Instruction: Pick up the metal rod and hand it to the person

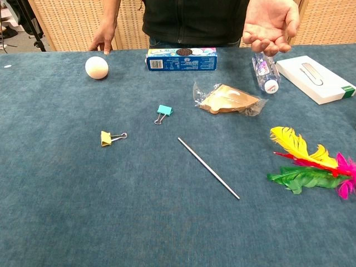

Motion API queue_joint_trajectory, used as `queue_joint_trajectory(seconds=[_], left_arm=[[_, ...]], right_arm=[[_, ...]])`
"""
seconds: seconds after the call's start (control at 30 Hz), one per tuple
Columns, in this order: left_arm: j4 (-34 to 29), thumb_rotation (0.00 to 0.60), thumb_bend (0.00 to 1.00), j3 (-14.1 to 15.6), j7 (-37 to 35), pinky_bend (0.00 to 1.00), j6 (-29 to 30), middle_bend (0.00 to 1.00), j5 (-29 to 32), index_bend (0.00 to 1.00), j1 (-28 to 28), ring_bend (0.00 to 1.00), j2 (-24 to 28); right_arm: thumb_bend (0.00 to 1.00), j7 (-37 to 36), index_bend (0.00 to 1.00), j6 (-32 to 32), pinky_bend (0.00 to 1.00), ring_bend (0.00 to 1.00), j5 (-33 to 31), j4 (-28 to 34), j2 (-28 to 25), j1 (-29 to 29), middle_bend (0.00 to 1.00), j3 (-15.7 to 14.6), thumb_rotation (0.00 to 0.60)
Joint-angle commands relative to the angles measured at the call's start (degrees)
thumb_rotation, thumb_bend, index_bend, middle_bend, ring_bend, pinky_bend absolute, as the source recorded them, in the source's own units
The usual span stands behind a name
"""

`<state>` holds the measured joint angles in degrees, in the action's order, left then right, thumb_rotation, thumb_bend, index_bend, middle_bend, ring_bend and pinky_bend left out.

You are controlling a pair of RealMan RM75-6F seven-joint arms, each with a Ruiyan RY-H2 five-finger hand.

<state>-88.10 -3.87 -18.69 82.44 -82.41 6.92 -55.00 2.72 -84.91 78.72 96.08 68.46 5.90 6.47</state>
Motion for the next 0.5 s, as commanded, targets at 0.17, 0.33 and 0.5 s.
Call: queue_joint_trajectory(seconds=[0.17, 0.33, 0.5], left_arm=[[0.99, 0.600, 0.13, 0.08, -2.07, 0.00, -0.60, 0.00, -0.33, 0.00, -0.04, 0.00, 0.35], [1.28, 0.600, 0.13, 0.00, -3.18, 0.00, -0.31, 0.00, -0.64, 0.00, -0.23, 0.00, 0.53], [1.42, 0.600, 0.13, -0.02, -3.61, 0.00, -0.14, 0.00, -0.99, 0.00, -0.31, 0.00, 0.58]], right_arm=[[0.00, 4.61, 0.11, -3.67, 0.00, 0.00, 0.65, 0.10, 1.89, -0.82, 0.00, 0.73, 0.600], [0.00, 3.84, 0.11, -5.18, 0.00, 0.00, 3.83, 0.56, 2.39, -1.17, 0.00, 0.03, 0.600], [0.00, 4.22, 0.12, -5.28, 0.00, 0.00, 10.77, 1.52, 1.75, -0.21, 0.00, -2.02, 0.600]])
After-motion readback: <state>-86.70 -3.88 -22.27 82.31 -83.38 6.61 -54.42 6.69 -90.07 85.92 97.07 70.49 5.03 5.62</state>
